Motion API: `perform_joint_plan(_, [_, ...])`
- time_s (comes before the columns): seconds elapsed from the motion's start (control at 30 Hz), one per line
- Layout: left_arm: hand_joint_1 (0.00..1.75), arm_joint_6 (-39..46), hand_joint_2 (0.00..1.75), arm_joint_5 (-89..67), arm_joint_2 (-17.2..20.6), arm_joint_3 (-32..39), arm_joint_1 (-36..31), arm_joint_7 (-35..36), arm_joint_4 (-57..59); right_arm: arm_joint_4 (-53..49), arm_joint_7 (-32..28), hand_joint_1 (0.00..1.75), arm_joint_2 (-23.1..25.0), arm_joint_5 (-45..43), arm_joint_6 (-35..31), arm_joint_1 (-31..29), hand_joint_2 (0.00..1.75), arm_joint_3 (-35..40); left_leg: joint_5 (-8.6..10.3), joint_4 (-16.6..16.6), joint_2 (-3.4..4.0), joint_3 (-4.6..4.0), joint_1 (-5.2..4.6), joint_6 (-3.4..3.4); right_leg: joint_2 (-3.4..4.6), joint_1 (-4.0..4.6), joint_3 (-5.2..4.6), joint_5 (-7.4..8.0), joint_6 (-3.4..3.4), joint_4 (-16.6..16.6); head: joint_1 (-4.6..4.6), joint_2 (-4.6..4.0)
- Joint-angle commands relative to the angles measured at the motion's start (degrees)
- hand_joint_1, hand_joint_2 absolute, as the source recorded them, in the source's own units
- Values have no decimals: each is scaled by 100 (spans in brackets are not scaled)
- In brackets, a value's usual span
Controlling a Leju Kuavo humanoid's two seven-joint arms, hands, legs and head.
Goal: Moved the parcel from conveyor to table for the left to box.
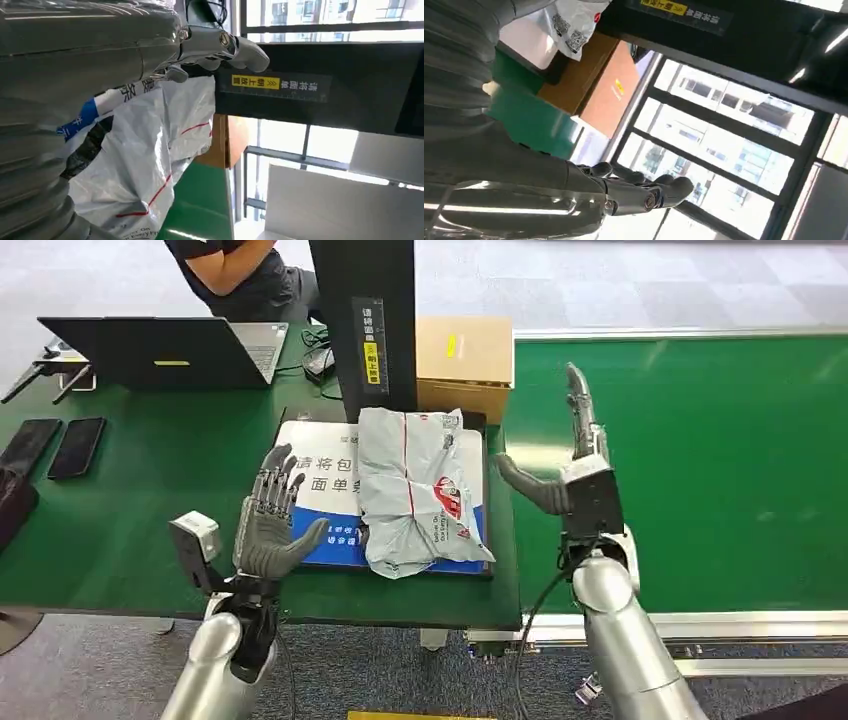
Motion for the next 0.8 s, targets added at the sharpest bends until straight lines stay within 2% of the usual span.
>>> perform_joint_plan(0.03, [0,-124,175,3,161,279,205,15,52,-867,-18,0,-157,-782,664,1125,175,-1545,1,-23,-39,32,6,-7,-22,5,44,-9,-9,-25,2,0])
perform_joint_plan(0.17, [0,-115,175,-24,132,280,203,15,86,-803,37,0,-94,-733,778,1120,175,-1616,-2,-6,-8,6,3,-3,0,2,9,-3,-5,-4,2,0])
perform_joint_plan(0.2, [0,-121,175,-35,118,306,248,15,104,-690,342,0,-87,-941,1114,1223,175,-1800,-3,-16,-13,28,5,-7,6,4,31,-4,-10,-15,2,0])
perform_joint_plan(0.23, [0,-112,175,-73,104,330,284,15,111,-504,576,0,-88,-1037,1344,1300,175,-1944,0,-9,-9,10,3,-4,2,2,13,-1,-5,-7,2,0])
perform_joint_plan(0.33, [0,-82,175,-155,99,401,343,15,182,-135,570,0,64,-1309,1971,1642,175,-2528,3,-24,-25,30,7,-4,-11,6,39,-1,-7,-26,2,0])
perform_joint_plan(0.5, [0,-111,175,-352,35,503,597,62,163,-400,781,0,509,-1274,2652,2103,175,-3117,-2,-25,-17,35,5,-5,-5,3,41,-5,-8,-24,2,0])
perform_joint_plan(0.63, [0,-236,175,-519,-60,679,705,224,-8,-376,824,0,631,-1114,2986,2197,175,-3035,-6,-15,-5,22,4,-6,5,3,24,-5,-8,-12,0,0])
perform_joint_plan(0.8, [0,-333,175,-574,-57,711,673,232,-21,-414,809,0,652,-1022,3059,2175,175,-3010,-5,-10,-3,13,6,-8,7,5,12,-3,-9,-6,0,0])
